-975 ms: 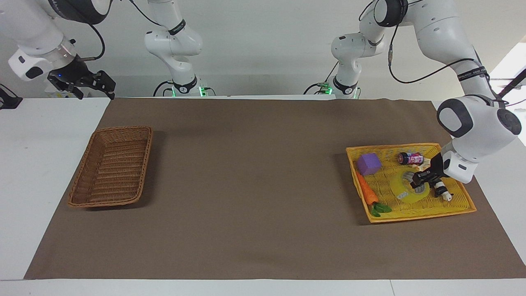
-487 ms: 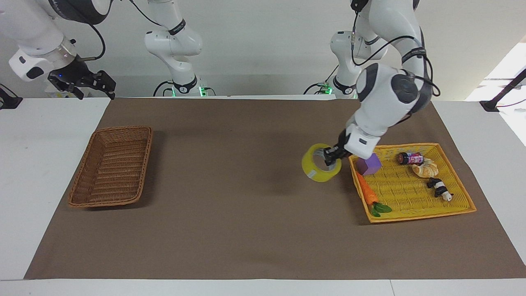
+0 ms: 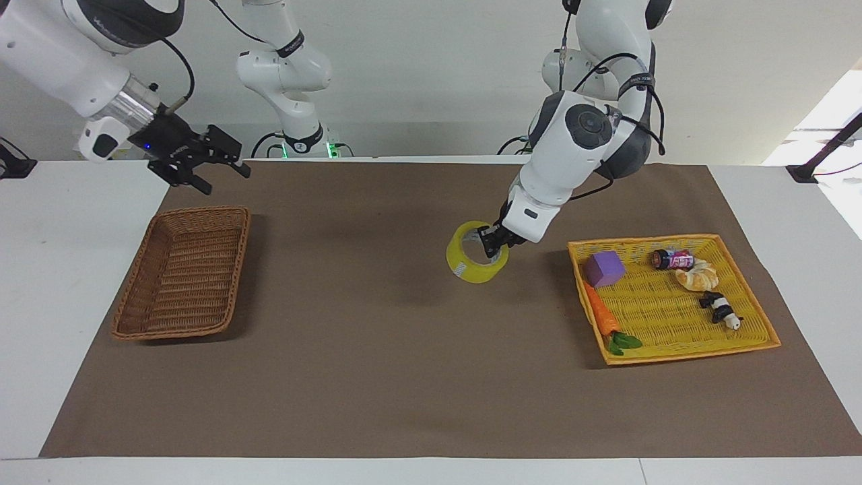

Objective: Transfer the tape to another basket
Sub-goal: 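Carry the tape toward the center while the right gripper reaches toward it, then close the right gripper on the tape rim beside the left gripper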

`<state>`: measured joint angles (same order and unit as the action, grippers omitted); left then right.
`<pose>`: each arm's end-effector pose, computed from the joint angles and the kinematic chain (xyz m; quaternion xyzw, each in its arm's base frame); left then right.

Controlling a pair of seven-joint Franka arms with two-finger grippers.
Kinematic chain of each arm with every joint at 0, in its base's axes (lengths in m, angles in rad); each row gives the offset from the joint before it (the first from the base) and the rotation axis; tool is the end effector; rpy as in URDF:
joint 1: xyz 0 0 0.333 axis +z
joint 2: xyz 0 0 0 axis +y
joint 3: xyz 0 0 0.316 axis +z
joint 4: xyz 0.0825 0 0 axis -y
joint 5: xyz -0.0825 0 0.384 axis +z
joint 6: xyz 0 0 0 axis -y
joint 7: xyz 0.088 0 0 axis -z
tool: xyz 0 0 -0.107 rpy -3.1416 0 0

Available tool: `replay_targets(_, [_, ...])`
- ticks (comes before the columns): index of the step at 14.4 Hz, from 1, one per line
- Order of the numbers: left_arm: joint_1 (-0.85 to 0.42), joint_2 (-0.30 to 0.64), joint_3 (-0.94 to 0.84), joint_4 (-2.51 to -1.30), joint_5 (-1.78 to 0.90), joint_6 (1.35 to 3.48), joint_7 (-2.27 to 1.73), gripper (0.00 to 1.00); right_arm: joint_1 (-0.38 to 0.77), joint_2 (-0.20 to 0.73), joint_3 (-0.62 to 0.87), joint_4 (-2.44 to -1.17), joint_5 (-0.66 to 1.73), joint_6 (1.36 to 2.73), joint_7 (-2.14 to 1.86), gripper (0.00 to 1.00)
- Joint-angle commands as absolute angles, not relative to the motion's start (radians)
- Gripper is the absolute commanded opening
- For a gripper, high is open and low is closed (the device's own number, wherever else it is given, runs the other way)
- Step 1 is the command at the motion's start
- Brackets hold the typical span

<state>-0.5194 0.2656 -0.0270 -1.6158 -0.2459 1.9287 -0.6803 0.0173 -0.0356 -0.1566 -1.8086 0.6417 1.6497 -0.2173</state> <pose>0.5449 -0.3492 0.4769 0.9868 0.1070 -0.0495 0.1111 0.5451 -0.0174 0.5580 -0.9473 0.0071 0.0020 0.3203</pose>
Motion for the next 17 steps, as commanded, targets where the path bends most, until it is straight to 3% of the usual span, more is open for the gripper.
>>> replay_targets(1, [-0.534,0.235,-0.015,-1.649,-0.27,1.936,-0.673,0.0,0.078,0.017,-0.147,-1.916,0.913,1.797,-0.206,1.0])
replay_targets(6, [-0.534,0.233,-0.012,-1.654,-0.272,1.945,-0.675,0.0,0.289,0.146,-0.147,-1.974,1.375,2.038,-0.242,1.0])
replay_targets(9, [-0.537,0.232,-0.012,-1.657,-0.272,1.95,-0.675,0.0,0.399,0.201,-0.147,-1.988,1.602,2.106,-0.277,1.0])
replay_targets(12, [-0.541,0.23,-0.012,-1.658,-0.272,1.948,-0.676,0.0,0.48,0.206,-0.146,-2.005,1.652,2.192,-0.327,1.0])
replay_targets(17, [-0.543,0.229,-0.012,-1.669,-0.272,1.951,-0.68,0.0,0.517,0.206,-0.147,-2.005,1.72,2.207,-0.331,1.0])
